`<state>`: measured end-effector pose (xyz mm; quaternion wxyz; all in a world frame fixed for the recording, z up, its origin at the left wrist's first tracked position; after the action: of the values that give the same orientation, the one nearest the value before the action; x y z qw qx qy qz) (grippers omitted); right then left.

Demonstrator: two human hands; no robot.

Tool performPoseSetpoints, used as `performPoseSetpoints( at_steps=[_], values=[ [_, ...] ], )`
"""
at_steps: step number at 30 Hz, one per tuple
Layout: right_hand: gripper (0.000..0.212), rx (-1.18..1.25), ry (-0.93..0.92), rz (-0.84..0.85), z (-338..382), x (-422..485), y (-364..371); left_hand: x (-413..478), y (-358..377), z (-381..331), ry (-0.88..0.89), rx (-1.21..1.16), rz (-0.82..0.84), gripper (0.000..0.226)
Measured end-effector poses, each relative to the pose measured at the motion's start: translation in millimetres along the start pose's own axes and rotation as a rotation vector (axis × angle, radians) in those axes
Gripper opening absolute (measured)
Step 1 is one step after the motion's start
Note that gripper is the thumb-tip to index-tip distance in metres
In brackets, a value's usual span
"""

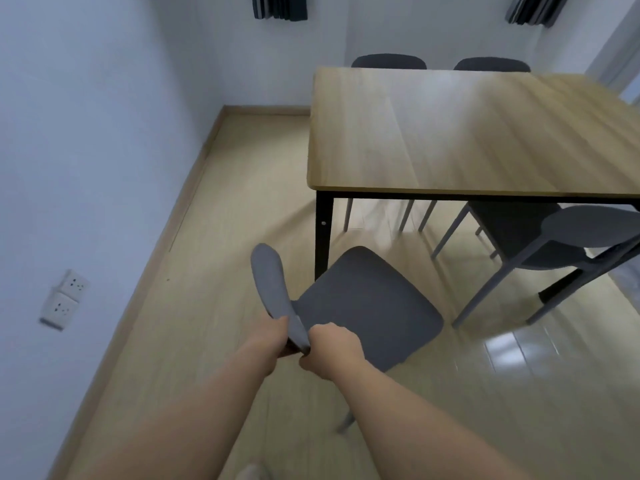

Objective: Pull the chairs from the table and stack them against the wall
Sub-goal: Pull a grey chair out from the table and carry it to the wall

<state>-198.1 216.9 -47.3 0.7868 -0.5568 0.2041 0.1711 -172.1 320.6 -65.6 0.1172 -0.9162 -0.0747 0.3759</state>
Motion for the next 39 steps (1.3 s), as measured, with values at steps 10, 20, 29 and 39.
performPoseSetpoints(
  at_steps=[10,20,29,39],
  values=[
    [0.015,0.47,0.322,0.029,30.1,30.3,16.4,56.7,-108.6,-39.7,0.138,0.179,-0.134,0.02],
    [0.019,0.426,0.244,0.047,42.1,53.0,5.2,76.4,-101.2,-40.9,0.147,0.371,-0.104,0.028],
    [0.034,0.318,0.161,0.051,45.2,92.5,-17.5,102.2,-126.2,-65.2,0.139,0.449,-0.378,0.032],
    [0.036,0.239,0.15,0.101,123.4,107.4,2.1,134.7,-203.4,-66.1,0.24,0.503,-0.309,0.028]
  ],
)
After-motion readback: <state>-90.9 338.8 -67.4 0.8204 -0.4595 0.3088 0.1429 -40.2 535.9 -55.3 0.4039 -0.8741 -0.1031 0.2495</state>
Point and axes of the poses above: each hand's wrist, its own x-axis towards the middle knuckle, its own y-axis out of the palm, z = x × y, the point moved 7 cm from there along x, towards the middle knuckle, and after that the axes turned 6 degrees about -z, right-handed, at the moved point
